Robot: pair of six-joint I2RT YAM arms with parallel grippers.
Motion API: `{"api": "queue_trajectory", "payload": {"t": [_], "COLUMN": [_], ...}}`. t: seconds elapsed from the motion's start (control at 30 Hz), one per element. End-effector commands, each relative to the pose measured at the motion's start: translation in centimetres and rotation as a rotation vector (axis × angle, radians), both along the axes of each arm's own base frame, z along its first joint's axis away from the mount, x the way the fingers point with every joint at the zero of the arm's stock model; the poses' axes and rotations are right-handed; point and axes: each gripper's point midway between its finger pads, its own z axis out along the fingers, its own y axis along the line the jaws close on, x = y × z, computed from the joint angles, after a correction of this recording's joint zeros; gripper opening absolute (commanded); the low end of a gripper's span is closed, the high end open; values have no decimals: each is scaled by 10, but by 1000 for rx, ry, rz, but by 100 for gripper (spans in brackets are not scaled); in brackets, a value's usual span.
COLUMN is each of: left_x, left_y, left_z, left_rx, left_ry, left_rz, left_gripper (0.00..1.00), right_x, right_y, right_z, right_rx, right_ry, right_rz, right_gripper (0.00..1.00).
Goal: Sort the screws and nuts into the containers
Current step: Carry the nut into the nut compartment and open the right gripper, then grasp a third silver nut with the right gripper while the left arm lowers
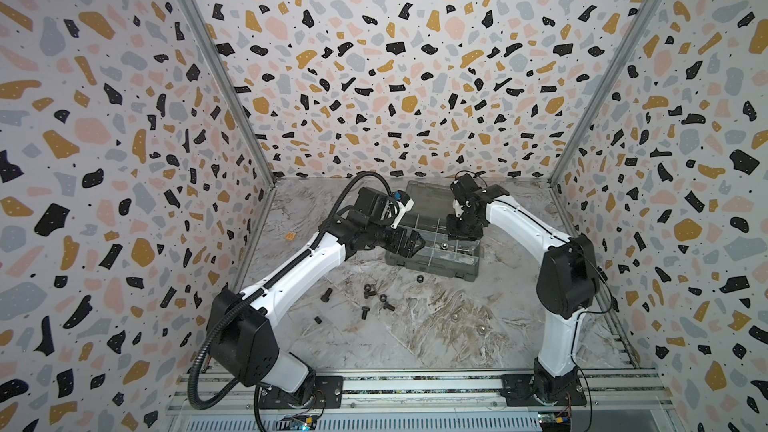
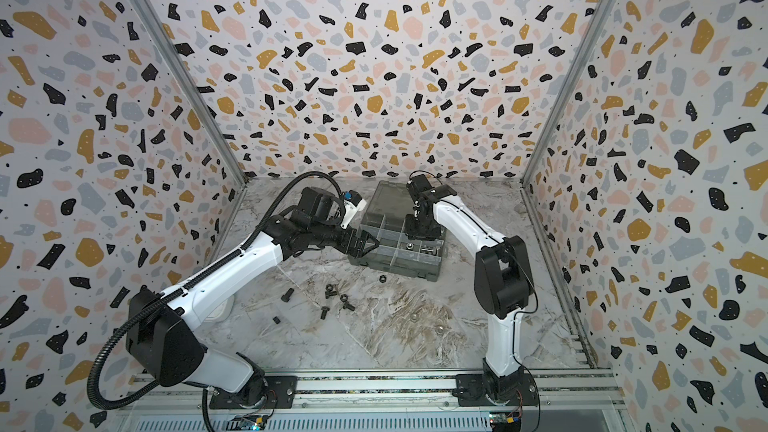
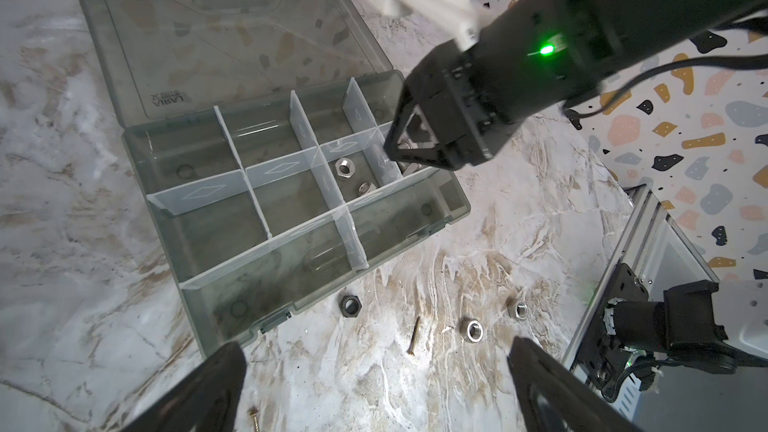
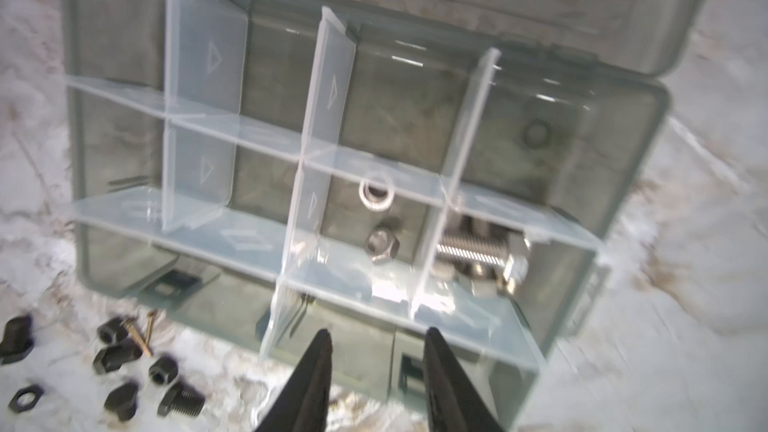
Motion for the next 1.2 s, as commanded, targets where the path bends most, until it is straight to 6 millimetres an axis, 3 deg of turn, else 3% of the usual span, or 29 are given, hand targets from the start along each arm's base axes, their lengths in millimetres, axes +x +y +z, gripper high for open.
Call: {"api": "queue_trajectory", "payload": {"t": [0.0, 0.13, 0.3, 0.53, 1.17], "left_x": [-3, -12, -41, -74, -103], "left_y": [-4, -8, -17, -18, -2], "left_z": [11, -2, -5, -6, -10], "left_rx": [-50, -5, 26, -5, -23], "left_ry": [-17, 3, 1, 16, 6], "left_rz": [-14, -17, -10, 20, -20], "left_gripper": [100, 100, 100, 100, 100], "right_x": [-36, -84, -139, -188, -234], "right_y": [-22, -40, -55, -71, -63], "right_z": [20, -3, -28, -67, -106], "right_rx": [-12, 2, 37, 13, -47], "right_ry": [1, 56, 122, 230, 320], "right_rz": [-27, -42, -58, -73, -104], "right_gripper": [40, 40, 40, 39, 40]}}
